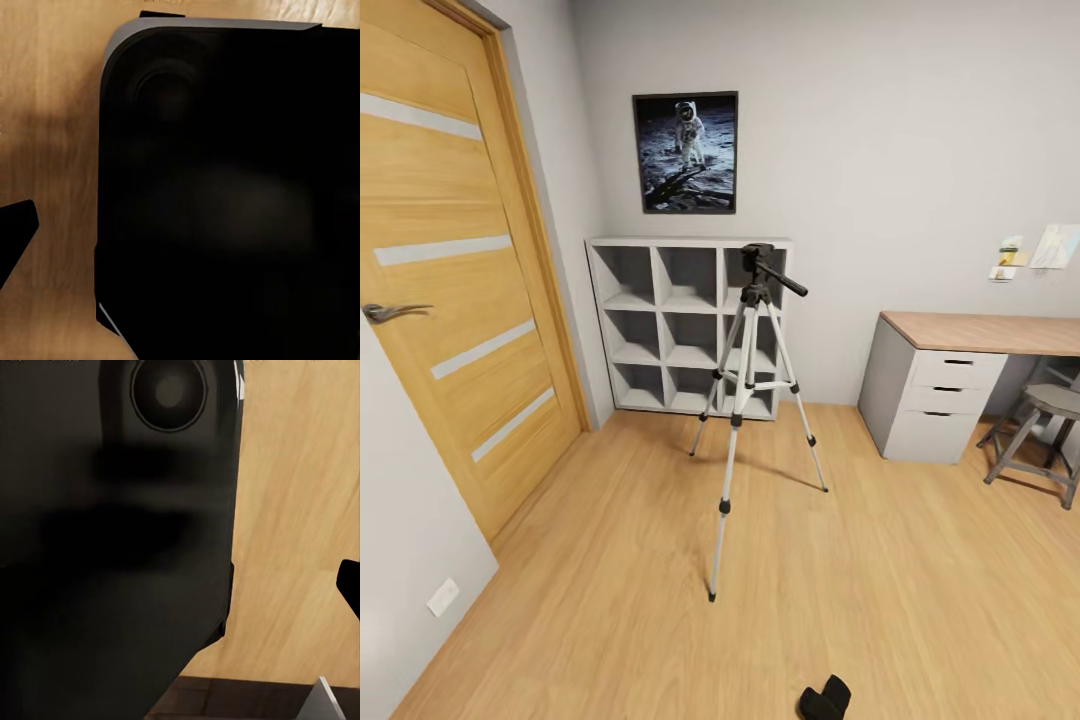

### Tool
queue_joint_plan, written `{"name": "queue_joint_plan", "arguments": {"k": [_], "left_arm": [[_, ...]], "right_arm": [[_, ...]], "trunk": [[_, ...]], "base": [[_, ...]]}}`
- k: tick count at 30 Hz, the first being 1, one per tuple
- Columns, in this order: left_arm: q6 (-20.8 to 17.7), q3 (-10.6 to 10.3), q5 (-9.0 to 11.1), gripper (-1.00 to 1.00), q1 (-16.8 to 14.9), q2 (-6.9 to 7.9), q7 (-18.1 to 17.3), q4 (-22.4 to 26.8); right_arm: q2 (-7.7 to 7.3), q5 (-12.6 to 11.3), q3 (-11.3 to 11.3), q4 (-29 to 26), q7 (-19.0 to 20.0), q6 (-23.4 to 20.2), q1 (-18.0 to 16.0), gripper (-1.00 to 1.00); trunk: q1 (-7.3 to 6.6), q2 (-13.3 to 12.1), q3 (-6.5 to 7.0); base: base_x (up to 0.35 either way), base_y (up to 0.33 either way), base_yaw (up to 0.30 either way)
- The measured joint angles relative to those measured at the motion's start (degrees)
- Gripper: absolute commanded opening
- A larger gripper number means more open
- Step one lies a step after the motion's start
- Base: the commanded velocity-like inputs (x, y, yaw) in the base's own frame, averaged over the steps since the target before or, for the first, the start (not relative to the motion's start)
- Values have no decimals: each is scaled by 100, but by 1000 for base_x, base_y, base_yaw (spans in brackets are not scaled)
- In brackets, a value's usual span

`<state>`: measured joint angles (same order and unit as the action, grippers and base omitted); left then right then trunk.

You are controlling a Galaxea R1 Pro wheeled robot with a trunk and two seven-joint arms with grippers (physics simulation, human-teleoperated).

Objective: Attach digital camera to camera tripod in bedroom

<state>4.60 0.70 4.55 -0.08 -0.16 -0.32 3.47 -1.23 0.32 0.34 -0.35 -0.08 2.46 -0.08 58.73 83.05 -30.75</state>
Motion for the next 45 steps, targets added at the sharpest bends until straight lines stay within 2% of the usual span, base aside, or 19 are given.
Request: {"name": "queue_joint_plan", "arguments": {"k": [15, 23, 45], "left_arm": [[-17, -3, 10, 100, 0, 0, -7, -4], [-16, -1, 7, 100, 0, 0, -7, -3], [-10, 6, 6, 100, 0, 0, -7, -2]], "right_arm": [[-13, -7, 6, 0, 0, 87, 0, 100], [-11, -5, 6, 0, 0, 177, 0, 100], [0, 1, 6, 1, 0, 188, 0, 100]], "trunk": [[-3, 1, 0], [-3, 0, 0], [-3, 0, 0]], "base": [[254, 4, 0], [314, 130, -18], [285, 233, -227]]}}
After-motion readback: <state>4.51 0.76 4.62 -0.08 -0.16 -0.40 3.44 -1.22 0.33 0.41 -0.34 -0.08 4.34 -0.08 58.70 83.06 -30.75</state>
